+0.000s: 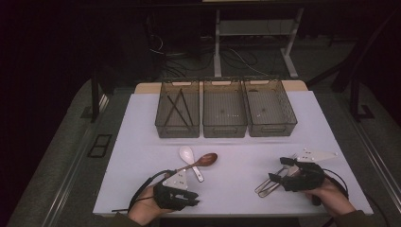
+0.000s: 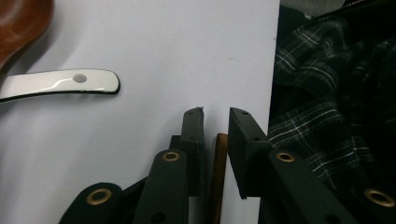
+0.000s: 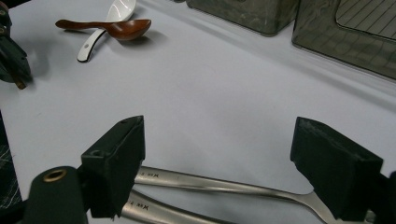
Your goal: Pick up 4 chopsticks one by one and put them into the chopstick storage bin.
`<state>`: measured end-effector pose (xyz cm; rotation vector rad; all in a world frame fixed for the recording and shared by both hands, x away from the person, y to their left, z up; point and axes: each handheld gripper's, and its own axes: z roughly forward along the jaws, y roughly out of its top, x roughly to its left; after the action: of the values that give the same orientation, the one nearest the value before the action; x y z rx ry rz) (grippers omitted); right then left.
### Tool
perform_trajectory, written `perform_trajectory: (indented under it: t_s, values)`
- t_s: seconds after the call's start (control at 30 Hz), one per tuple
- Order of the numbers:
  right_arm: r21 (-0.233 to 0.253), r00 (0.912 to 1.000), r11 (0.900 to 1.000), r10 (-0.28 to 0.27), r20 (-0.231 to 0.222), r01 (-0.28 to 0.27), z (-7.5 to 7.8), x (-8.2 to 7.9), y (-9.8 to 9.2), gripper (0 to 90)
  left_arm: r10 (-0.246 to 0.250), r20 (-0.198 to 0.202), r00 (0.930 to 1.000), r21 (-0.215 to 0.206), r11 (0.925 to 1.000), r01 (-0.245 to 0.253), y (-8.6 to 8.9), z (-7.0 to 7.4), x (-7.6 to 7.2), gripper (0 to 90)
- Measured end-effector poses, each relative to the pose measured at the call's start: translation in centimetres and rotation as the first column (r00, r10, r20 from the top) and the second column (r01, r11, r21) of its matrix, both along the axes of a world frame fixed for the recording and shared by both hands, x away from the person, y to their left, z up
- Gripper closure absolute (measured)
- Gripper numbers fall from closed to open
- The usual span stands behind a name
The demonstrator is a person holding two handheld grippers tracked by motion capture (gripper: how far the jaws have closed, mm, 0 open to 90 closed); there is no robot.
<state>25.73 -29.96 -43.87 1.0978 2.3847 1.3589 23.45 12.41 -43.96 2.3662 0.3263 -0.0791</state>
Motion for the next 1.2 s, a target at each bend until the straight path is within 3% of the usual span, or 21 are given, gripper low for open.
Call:
perform_trajectory:
  t_s: [0.17, 0.47, 0.77, 1.2]
  values:
    - [0.001, 1.0000, 1.000, -0.002, 0.000, 0.002, 0.0, 0.0, 0.0, 17.4, -0.011, 0.011, 0.9999, 0.027, 0.9996, 0.011, -0.3, -0.2, -0.2, 77.5]
    - [0.001, 1.0000, 1.000, -0.002, 0.002, 0.002, 0.0, 0.0, 0.0, 17.4, 0.000, 0.038, 0.9993, 0.032, 0.9995, -0.002, -0.2, 0.0, 0.0, 83.3]
    - [-0.002, 1.0000, 1.000, -0.002, 0.000, 0.002, 0.0, 0.0, 0.1, 17.4, 0.047, 0.064, 0.9968, 0.027, 0.9984, -0.049, 0.2, 0.3, 1.6, 84.0]
    - [-0.005, 1.0000, 1.000, -0.002, -0.003, 0.002, 0.0, 0.0, 0.2, 17.4, 0.134, 0.111, 0.9846, 0.058, 0.9883, -0.141, 0.7, 0.0, 4.4, 84.0]
